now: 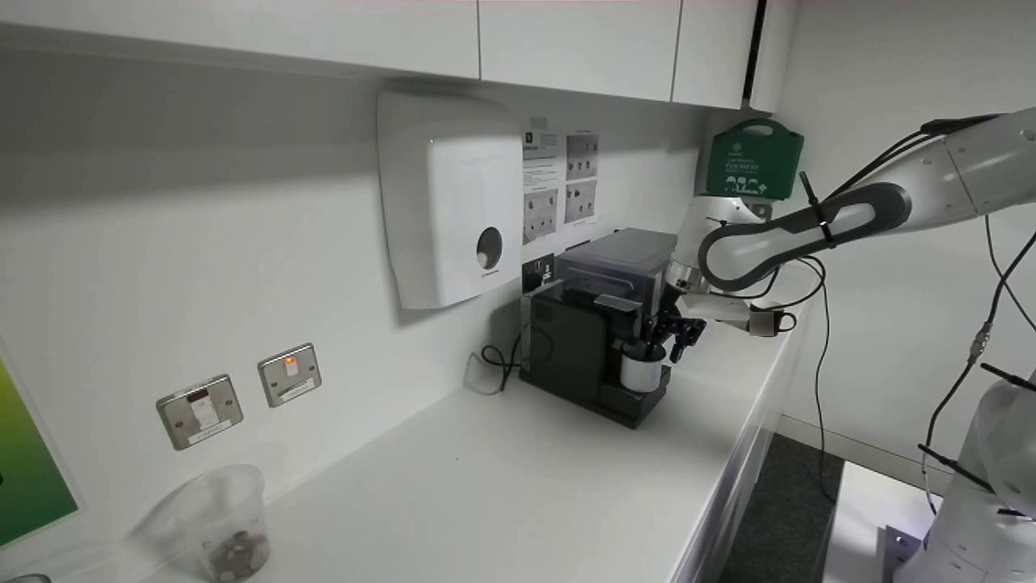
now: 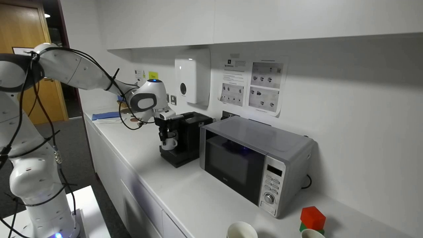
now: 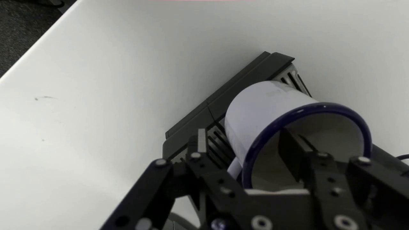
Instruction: Put the cup on the coffee maker and then remove it and put it back on the table
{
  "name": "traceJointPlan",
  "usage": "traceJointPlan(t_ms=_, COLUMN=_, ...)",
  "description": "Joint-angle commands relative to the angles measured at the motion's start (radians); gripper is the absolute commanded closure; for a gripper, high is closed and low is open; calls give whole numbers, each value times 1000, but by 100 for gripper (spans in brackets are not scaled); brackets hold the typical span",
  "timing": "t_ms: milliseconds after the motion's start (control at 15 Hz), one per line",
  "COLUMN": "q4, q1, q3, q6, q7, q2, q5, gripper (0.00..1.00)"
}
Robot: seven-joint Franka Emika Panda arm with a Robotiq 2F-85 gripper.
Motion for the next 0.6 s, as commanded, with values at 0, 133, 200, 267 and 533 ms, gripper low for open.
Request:
traceJointPlan(t_ms=0, q4=0, q1=9, q3=-10, q6=22, q7=-26, q2=1, q5=26, gripper=69)
traceJointPlan(t_ms=133, q4=2, q1=9, q3=-9, q6=20, q7=-27, q2=3, q5=25, gripper=83)
traceJointPlan(t_ms=200, q4=2, q1=10, q3=-9, q6=19, q7=-28, q2=3, q5=25, gripper=92)
traceJointPlan(t_ms=267, q4=2, q1=10, q3=-10, q6=19, q7=-28, q2=3, q5=26, gripper=99)
traceJointPlan(t_ms=533, q4=1, q1=10, q3=-9, q6=20, q7=-27, q2=3, q5=25, gripper=98)
